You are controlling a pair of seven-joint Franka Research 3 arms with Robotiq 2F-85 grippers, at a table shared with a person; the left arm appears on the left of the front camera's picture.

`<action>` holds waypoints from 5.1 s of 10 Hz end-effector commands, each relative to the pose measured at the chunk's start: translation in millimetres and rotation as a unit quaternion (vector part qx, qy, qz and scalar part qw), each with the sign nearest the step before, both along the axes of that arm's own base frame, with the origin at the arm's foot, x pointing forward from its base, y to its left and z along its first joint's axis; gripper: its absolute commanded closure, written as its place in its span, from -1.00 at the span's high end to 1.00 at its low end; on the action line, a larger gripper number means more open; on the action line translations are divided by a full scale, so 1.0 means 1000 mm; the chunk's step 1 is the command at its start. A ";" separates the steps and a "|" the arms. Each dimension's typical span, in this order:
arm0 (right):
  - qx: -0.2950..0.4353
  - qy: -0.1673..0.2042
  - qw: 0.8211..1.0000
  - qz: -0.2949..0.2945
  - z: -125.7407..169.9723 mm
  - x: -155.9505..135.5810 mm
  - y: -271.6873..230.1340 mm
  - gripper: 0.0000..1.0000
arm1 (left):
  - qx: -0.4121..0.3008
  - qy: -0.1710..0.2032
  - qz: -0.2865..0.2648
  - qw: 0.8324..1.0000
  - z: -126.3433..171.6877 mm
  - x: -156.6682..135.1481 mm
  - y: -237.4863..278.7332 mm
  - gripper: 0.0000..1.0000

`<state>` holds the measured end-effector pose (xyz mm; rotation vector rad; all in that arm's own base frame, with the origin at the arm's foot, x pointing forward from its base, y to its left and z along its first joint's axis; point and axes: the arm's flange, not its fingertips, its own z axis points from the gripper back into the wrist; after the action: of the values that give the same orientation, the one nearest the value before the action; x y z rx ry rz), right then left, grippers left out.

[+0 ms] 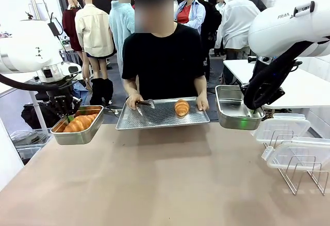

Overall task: Place the bread in airtight containers.
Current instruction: Once an object is inside an Airtight Container , place the container in the center of the table.

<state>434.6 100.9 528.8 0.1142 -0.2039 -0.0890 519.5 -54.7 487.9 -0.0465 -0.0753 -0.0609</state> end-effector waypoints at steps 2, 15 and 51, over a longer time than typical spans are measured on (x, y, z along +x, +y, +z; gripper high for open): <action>0.003 -0.008 1.000 0.000 0.001 0.000 0.000 -1.00 | -0.001 -0.011 -0.006 1.000 0.002 -0.002 0.004 -1.00; 0.003 -0.008 1.000 0.000 0.001 0.000 0.000 -1.00 | -0.013 0.023 0.037 0.999 -0.141 0.040 -0.003 -1.00; 0.003 -0.008 1.000 0.000 0.001 0.000 0.000 -1.00 | 0.045 -0.106 0.091 0.989 -0.001 -0.006 0.178 0.84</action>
<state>434.5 100.4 528.9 0.1130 -0.2050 -0.0903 513.5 123.8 485.0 0.0467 -0.2867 0.1067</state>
